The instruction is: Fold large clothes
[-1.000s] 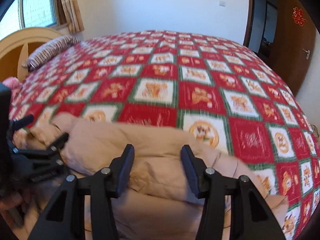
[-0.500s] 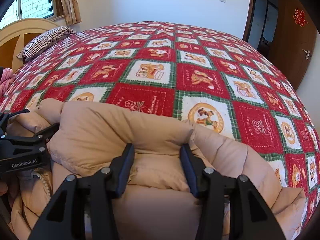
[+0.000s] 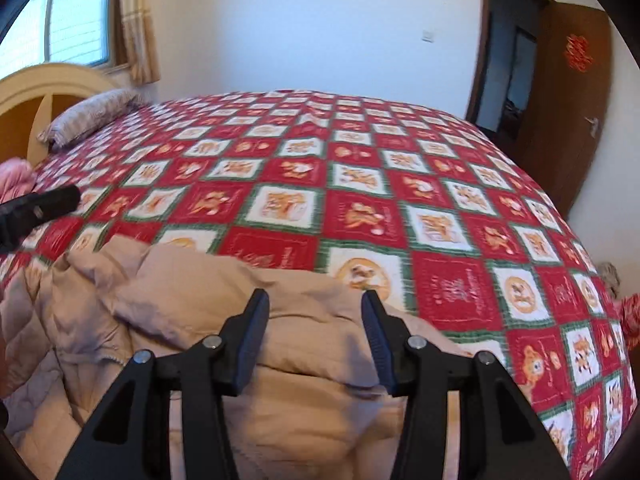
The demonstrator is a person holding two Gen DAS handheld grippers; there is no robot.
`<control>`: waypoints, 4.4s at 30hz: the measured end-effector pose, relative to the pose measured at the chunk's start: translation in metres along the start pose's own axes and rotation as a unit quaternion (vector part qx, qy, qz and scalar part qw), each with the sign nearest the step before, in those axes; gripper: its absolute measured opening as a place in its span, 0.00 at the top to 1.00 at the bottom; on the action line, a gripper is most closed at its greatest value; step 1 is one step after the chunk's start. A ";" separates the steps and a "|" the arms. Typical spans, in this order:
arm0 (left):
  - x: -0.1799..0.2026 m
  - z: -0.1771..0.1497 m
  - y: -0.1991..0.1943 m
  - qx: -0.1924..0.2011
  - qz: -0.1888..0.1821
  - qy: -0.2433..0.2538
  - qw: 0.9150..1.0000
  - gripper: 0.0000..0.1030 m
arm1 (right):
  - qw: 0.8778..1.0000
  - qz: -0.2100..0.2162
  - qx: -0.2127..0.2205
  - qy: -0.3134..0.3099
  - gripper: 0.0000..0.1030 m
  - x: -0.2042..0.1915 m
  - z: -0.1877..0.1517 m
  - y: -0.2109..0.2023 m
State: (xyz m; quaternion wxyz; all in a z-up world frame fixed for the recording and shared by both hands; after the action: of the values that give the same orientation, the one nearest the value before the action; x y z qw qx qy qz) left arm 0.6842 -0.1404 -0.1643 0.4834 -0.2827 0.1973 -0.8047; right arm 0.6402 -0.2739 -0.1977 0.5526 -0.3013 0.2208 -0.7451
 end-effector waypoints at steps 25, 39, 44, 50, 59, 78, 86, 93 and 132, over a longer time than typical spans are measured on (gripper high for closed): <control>-0.010 -0.080 0.084 -0.114 0.060 0.008 0.992 0.01 | 0.998 0.001 -0.062 -0.008 0.68 -0.005 -0.035 0.047; -0.008 -0.082 0.089 -0.124 0.079 0.023 0.989 0.00 | 0.998 -0.015 -0.060 -0.021 0.68 -0.008 -0.035 0.049; -0.007 -0.082 0.090 -0.125 0.085 0.026 0.988 0.00 | 0.998 -0.017 -0.060 -0.022 0.68 -0.009 -0.035 0.050; -0.006 -0.082 0.091 -0.125 0.087 0.028 0.988 0.00 | 0.998 -0.018 -0.060 -0.024 0.68 -0.010 -0.035 0.050; -0.005 -0.079 0.091 -0.130 0.093 0.035 0.987 0.00 | 0.997 -0.023 -0.060 -0.036 0.67 -0.011 -0.032 0.050; -0.054 -0.229 -0.201 -0.120 0.120 0.074 0.983 0.01 | 0.987 0.041 -0.134 0.082 0.27 0.140 -0.226 -0.129; -0.080 -0.310 -0.274 -0.126 0.115 0.003 0.985 0.01 | 0.987 0.047 -0.128 0.081 0.26 0.140 -0.287 -0.185; -0.079 -0.345 -0.304 -0.104 0.086 -0.043 0.990 0.01 | 0.987 0.052 -0.122 0.092 0.26 0.143 -0.325 -0.219; 0.022 -0.232 -0.510 0.118 -0.070 0.048 0.989 0.92 | 0.967 0.135 0.158 0.144 0.91 0.184 -0.237 -0.443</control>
State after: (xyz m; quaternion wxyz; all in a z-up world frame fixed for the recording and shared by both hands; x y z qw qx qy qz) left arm 0.1862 0.0824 -0.0344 0.4459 -0.1977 0.1037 -0.8668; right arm 0.1321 -0.3212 -0.0378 0.6515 -0.0671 0.2159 -0.7242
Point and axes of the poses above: each gripper's, at about its wrist camera, not at the fingertips, and y roughly the way its jaws point, x to its right, z to its top, the point moved 7 cm from there along y, roughly the way its jaws point, and after that the axes turned 15 degrees about -z, right-handed, at the moved point
